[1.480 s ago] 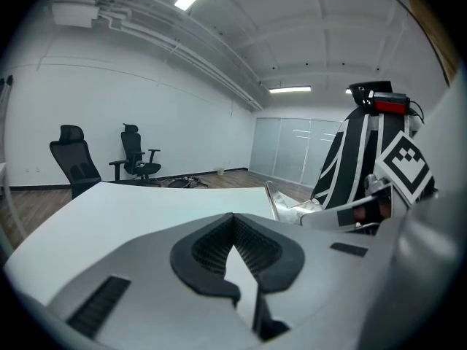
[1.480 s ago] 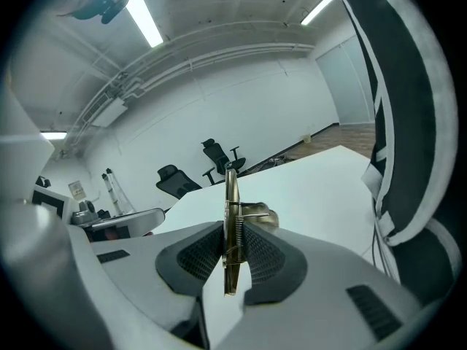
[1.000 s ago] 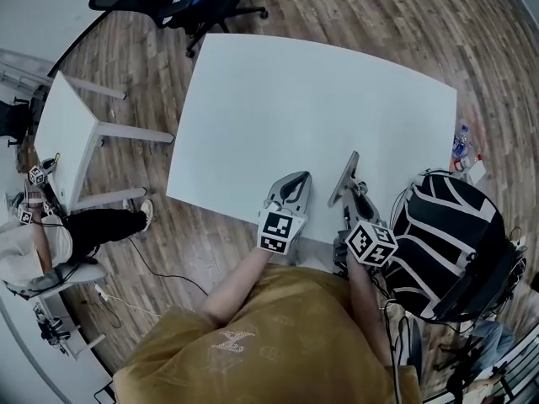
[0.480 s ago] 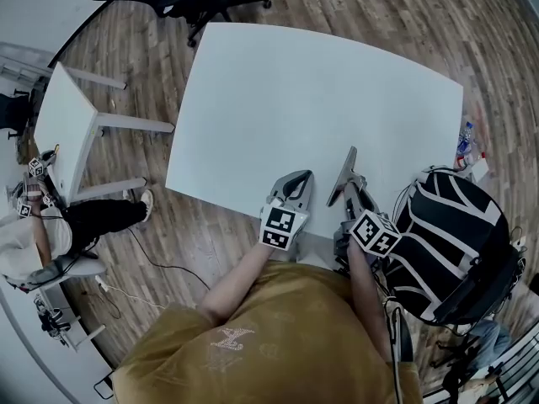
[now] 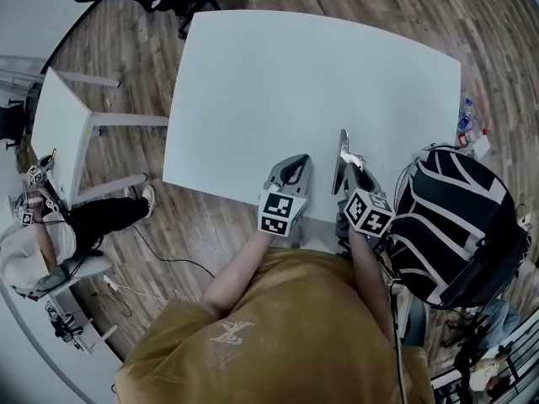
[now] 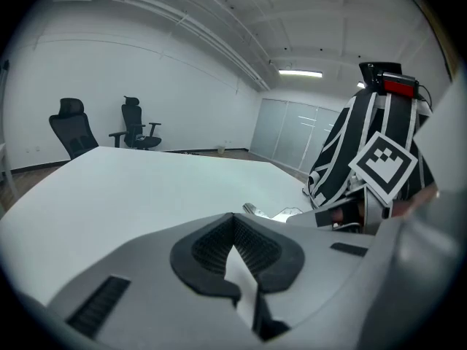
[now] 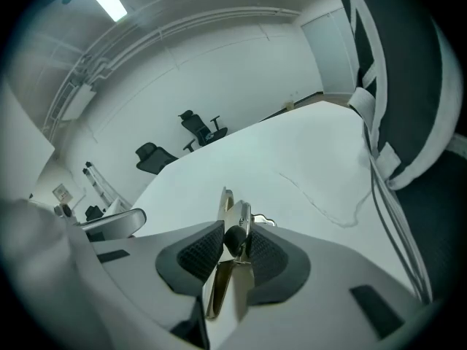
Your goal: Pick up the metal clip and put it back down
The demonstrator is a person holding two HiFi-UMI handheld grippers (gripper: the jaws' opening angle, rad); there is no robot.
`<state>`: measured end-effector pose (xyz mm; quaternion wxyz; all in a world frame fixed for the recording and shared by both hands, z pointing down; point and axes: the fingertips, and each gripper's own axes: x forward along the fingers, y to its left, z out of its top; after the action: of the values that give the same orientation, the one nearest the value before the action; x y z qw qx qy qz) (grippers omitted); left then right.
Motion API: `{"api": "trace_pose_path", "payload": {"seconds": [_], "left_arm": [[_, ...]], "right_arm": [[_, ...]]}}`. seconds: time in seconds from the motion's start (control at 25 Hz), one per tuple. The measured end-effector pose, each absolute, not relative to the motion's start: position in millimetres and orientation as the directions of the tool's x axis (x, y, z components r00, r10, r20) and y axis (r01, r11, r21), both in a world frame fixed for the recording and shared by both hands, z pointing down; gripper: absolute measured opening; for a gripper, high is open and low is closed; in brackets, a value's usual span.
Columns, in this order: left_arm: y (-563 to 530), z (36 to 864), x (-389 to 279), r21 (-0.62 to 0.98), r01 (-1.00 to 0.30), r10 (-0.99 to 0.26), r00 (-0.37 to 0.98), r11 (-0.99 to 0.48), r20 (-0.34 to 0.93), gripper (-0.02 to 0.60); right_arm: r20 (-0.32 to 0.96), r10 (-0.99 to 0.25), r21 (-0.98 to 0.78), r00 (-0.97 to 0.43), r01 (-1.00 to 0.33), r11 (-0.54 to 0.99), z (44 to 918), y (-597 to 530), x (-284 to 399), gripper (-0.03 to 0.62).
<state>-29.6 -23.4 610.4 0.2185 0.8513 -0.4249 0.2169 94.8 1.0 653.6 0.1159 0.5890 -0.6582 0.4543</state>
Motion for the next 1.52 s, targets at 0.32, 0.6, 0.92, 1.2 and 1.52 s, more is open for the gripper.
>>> {"api": "trace_pose_path", "payload": {"seconds": [0.32,0.6,0.92,1.2,1.52], "left_arm": [[-24.1,607.8,-27.9,0.183,-0.817,-0.629,0.544,-0.546,0.556,0.002],[-25.8,598.9,-29.2,0.179,-0.816,-0.638,0.548,-0.549,0.541,0.002],[-27.1,590.1,-30.2,0.169,-0.816,-0.649,0.549,-0.553,0.527,0.002],[-25.0,584.5,-31.4,0.158,-0.813,-0.655,0.552,-0.561,0.516,0.002],[-28.2,574.3,-33.5,0.152,-0.817,-0.675,0.550,-0.556,0.492,0.002]], "right_arm": [[0.714,-0.653,-0.388,-0.254,-0.919,-0.067,655.3,3.0,97.1,0.090],[0.730,-0.654,-0.283,-0.200,-0.959,-0.022,651.6,1.6,101.7,0.121],[0.719,-0.671,-0.268,-0.182,-0.963,-0.026,643.0,4.0,108.2,0.121],[0.679,-0.718,-0.225,-0.152,-0.974,-0.006,625.4,2.0,111.2,0.121],[0.625,-0.774,-0.117,-0.104,-0.992,0.039,600.8,1.5,111.2,0.064]]}}
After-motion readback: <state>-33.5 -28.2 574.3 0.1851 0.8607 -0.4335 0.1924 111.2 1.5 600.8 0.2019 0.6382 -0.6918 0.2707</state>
